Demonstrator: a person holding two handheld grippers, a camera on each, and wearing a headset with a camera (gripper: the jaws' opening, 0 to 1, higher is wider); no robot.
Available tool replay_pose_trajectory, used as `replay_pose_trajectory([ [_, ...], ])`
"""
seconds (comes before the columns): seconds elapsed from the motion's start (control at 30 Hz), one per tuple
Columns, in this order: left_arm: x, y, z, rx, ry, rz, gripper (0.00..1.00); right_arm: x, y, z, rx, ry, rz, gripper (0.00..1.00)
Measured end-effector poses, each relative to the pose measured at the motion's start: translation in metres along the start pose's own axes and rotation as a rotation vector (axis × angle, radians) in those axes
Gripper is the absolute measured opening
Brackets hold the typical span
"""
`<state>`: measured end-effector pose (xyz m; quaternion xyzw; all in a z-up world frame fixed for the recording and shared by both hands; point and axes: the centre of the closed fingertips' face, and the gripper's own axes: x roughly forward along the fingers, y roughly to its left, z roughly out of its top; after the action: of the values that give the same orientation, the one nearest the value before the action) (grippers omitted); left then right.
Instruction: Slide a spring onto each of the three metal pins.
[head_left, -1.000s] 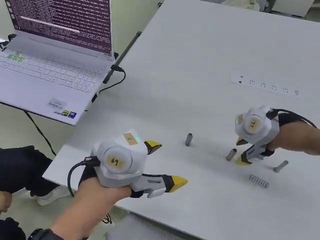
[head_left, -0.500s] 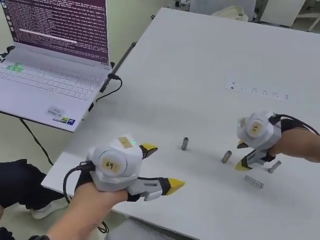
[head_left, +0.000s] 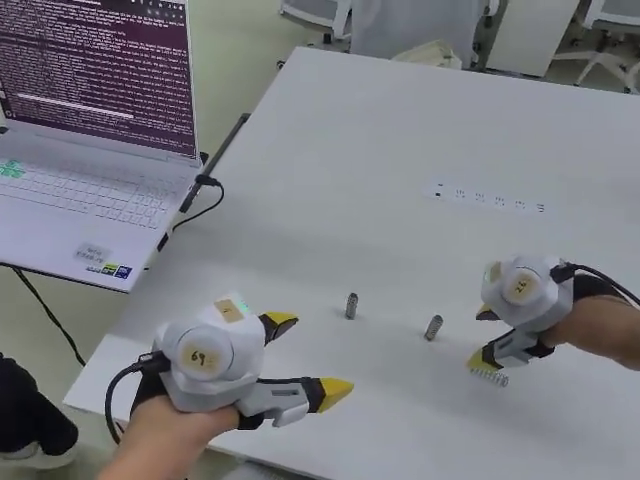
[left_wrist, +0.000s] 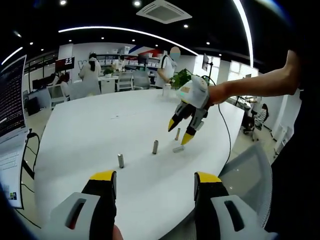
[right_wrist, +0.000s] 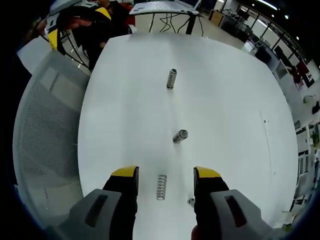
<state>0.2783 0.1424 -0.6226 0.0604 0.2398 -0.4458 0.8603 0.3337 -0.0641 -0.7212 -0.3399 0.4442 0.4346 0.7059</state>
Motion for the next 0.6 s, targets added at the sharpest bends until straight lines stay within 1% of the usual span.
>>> replay_pose_trajectory([
  [0.13, 0.001, -0.002, 0.001, 0.004, 0.001, -0.004, 0.58, -0.006, 0.004, -0.007, 0.032, -0.018, -0.01, 0.43],
  [0.3, 0.004, -0.001, 0.001, 0.006, 0.004, -0.008, 0.58, -0.013, 0.008, -0.014, 0.095, -0.057, -0.028, 0.44],
  [0.43, 0.006, -0.002, 0.005, 0.011, 0.002, -0.01, 0.58, -0.017, 0.009, -0.022, 0.139, -0.078, -0.044, 0.45],
  [0.5, 0.008, -0.002, 0.006, 0.014, 0.001, -0.012, 0.58, -0.02, 0.011, -0.025, 0.175, -0.102, -0.045, 0.45],
  [0.6, 0.01, -0.003, 0.008, 0.019, 0.0, -0.016, 0.58, -0.023, 0.013, -0.029, 0.208, -0.122, -0.052, 0.45],
])
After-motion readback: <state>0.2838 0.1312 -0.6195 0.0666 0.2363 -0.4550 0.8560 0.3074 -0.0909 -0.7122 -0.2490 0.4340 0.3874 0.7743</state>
